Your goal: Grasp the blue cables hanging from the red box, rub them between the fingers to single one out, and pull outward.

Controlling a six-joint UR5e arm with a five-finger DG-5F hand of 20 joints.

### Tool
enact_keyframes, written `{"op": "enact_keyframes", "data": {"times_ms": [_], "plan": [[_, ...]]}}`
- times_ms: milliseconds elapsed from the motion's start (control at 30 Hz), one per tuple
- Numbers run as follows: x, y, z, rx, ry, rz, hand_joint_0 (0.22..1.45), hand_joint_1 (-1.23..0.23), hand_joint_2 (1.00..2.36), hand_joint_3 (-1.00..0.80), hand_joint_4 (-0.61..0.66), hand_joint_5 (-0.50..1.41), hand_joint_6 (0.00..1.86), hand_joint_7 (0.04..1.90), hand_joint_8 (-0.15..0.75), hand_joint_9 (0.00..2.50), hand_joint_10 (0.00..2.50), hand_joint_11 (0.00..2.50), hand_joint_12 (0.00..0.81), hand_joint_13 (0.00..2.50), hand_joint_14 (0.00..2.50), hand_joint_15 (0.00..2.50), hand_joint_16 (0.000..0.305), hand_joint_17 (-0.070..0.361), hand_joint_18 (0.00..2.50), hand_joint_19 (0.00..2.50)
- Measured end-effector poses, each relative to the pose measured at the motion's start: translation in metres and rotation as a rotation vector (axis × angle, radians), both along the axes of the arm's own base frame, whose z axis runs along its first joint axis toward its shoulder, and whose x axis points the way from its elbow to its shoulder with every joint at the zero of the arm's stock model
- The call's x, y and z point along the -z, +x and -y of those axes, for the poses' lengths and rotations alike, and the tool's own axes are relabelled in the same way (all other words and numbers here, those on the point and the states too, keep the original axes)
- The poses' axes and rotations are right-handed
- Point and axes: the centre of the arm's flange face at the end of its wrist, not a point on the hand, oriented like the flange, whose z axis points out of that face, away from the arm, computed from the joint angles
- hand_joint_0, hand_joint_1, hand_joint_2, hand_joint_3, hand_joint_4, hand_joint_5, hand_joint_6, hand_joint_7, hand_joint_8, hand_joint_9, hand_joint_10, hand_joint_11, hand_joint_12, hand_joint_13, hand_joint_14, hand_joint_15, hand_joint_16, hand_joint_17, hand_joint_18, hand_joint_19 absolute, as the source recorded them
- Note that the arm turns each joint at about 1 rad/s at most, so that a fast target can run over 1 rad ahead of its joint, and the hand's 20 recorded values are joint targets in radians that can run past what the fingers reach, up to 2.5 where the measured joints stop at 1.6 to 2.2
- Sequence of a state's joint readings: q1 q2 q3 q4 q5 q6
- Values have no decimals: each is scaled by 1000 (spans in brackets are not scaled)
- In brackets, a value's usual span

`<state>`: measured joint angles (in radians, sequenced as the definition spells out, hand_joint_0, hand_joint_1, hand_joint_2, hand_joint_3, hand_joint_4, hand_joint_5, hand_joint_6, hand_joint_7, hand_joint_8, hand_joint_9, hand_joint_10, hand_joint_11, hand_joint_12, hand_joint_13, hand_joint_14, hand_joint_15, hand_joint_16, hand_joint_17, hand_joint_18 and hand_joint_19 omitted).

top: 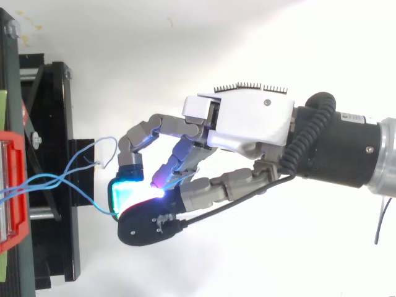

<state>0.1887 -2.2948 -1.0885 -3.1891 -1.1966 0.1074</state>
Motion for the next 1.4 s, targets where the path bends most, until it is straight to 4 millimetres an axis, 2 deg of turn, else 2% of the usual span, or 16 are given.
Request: {"op": "enact_keyframes", "data": {"times_ms": [167, 267, 300, 567, 767, 867, 900, 933, 967, 1400], "plan": [[0, 0, 0, 0, 0, 0, 462, -527, 1492, -89, -64, -100, 852, 1208, 308, 1130, 10, 406, 465, 941, 15, 511, 64, 144, 859, 501], [0, 0, 0, 0, 0, 0, 458, -505, 1516, -95, -58, -99, 852, 1221, 311, 1132, 10, 403, 467, 940, 16, 511, 65, 146, 858, 505], [0, 0, 0, 0, 0, 0, 450, -497, 1567, -106, -57, -98, 852, 1218, 312, 1134, 10, 403, 469, 942, 15, 507, 65, 146, 861, 495], [0, 0, 0, 0, 0, 0, 424, -536, 1645, -132, -32, -98, 857, 1190, 325, 1127, 10, 410, 480, 949, 14, 512, 67, 150, 869, 488], [0, 0, 0, 0, 0, 0, 441, -596, 1533, -124, -12, -103, 860, 1166, 328, 1112, 10, 421, 480, 944, 15, 514, 67, 150, 863, 491], [0, 0, 0, 0, 0, 1, 462, -640, 1426, -125, 12, -109, 861, 1158, 328, 1094, 10, 433, 477, 935, 15, 515, 66, 149, 854, 496], [0, 0, 0, -1, -1, 0, 475, -656, 1360, -118, 17, -111, 861, 1151, 331, 1083, 12, 430, 476, 932, 15, 518, 66, 148, 847, 500], [0, 0, 0, -1, -1, 0, 500, -678, 1238, -106, 22, -113, 861, 1147, 327, 1073, 10, 438, 470, 926, 17, 520, 65, 147, 838, 503], [0, 0, 0, -1, -3, 0, 556, -698, 1001, -77, 25, -115, 861, 1155, 313, 1055, 11, 446, 456, 910, 19, 524, 62, 140, 810, 524], [-1, 1, 6, -24, -118, -11, 542, -748, 1011, -307, 41, -130, 853, 1214, 262, 966, 14, 484, 380, 814, 21, 565, 47, 107, 655, 599]]}}
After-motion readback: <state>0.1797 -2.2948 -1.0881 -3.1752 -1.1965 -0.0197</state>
